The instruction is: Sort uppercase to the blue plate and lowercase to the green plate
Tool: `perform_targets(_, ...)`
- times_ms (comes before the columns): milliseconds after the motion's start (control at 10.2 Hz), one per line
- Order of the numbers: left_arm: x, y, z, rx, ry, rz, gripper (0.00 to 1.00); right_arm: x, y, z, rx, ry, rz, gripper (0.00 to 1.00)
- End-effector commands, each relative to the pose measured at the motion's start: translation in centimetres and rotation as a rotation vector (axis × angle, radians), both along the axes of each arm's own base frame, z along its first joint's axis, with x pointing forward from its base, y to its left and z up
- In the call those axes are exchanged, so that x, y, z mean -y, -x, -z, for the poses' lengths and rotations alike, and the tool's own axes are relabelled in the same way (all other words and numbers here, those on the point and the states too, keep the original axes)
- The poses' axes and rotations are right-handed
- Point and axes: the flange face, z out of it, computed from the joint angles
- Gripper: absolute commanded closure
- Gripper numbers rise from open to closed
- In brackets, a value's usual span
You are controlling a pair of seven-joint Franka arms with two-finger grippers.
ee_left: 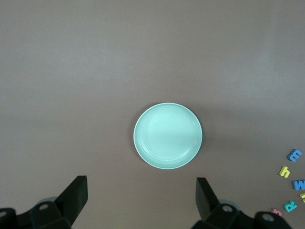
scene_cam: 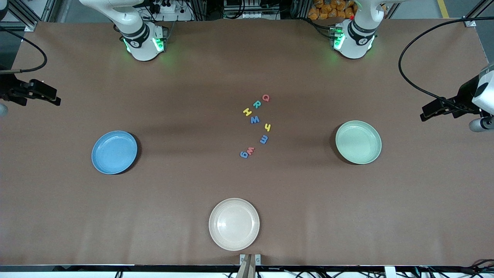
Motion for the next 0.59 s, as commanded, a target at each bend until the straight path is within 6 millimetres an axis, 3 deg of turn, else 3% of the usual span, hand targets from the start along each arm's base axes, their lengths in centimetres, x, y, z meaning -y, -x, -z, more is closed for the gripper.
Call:
perform_targets(0,0.01,0.12,-0.25,-0.002,0.001,0.011,0.0,-0.07,0.24,-0.01,0.002,0.02,0.011,0.0)
perform_targets(488,0.49,0.04,-0.15,-0.004,-0.012,0.005,0.0,-0.36,-0.01,0.41,-0.004,0.019,0.006,0.0)
